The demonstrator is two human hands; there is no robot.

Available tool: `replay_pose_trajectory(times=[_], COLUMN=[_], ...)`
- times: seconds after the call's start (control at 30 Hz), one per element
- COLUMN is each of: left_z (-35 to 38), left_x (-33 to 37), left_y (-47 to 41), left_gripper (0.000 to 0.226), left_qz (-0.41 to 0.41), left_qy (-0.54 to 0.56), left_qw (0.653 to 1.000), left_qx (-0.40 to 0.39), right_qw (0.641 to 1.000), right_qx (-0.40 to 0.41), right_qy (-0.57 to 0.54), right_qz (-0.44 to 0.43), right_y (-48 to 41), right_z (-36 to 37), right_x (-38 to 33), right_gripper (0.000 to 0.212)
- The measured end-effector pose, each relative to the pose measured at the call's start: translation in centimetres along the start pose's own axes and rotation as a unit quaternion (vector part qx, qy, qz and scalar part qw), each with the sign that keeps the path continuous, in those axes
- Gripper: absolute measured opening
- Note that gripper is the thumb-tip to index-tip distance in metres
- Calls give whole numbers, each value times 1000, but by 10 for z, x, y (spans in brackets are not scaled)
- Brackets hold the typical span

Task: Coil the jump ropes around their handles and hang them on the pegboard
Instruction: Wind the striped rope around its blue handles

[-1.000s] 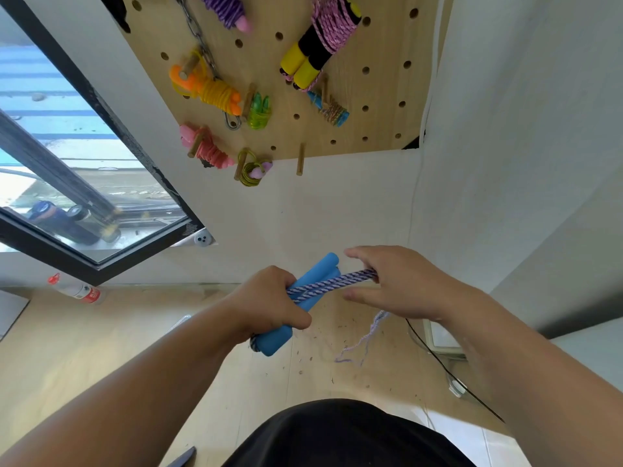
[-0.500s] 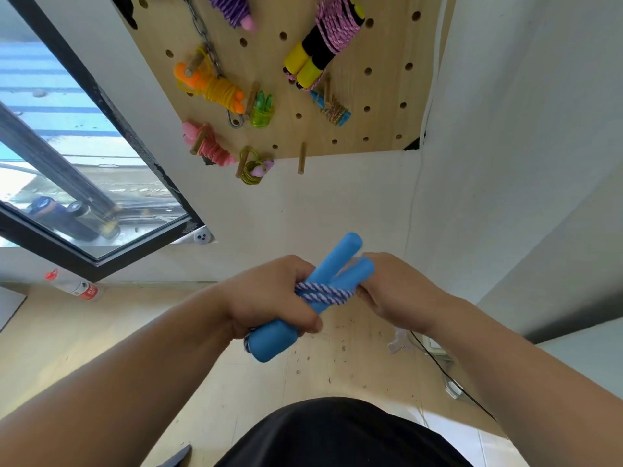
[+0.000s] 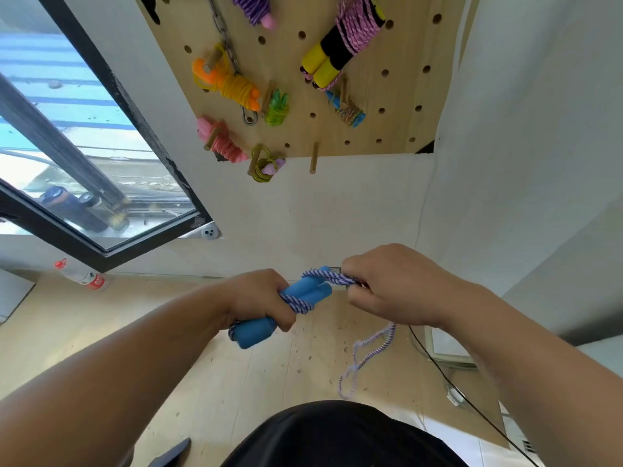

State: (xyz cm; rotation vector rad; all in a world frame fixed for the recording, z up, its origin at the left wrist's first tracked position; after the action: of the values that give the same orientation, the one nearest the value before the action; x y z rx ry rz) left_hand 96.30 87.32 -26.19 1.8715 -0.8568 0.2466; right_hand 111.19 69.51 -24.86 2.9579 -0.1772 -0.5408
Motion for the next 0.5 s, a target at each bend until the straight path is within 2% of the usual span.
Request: replay_pose_trajectory(times=[0.1,0.2,0.3,0.37,0.43,0.5], left_z=[-4,-3,5,7,5,2], left_x=[-2,6,15,19,21,23], left_y=[0,4,8,11,12,15], left_gripper=[17,21,24,36,43,38], left_qz=[20,46,79,103,130,150], left_qy=[64,145,237,280,301,286], left_qw=[997,987,968,955,944,944], left_qx=[39,59,31,2,-25,-61], right_qw=[998,998,990,983,985,988], right_qx=[32,55,135,175,152,119], right_qy=[-41,-2,28,24,5,-25], right_qz=[18,42,38,44,76,92], right_y=[8,7,4,3,0,0], right_z=[2,15,33,44,52,58], right_x=[3,7,10,15,24,29], right_gripper=[30,25,20,23,32,32])
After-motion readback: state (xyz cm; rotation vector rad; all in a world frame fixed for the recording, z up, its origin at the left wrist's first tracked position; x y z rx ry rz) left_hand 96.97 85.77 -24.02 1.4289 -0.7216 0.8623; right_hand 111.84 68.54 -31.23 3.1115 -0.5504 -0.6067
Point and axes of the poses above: each hand's wrist, its own y-axis away from the middle knuckle, its own z-axis out of the palm, x = y × z, the point moved 1 cm from there along -y, towards the middle knuckle, and after that the axes turned 5 degrees about -x, right-handed, at the moved point
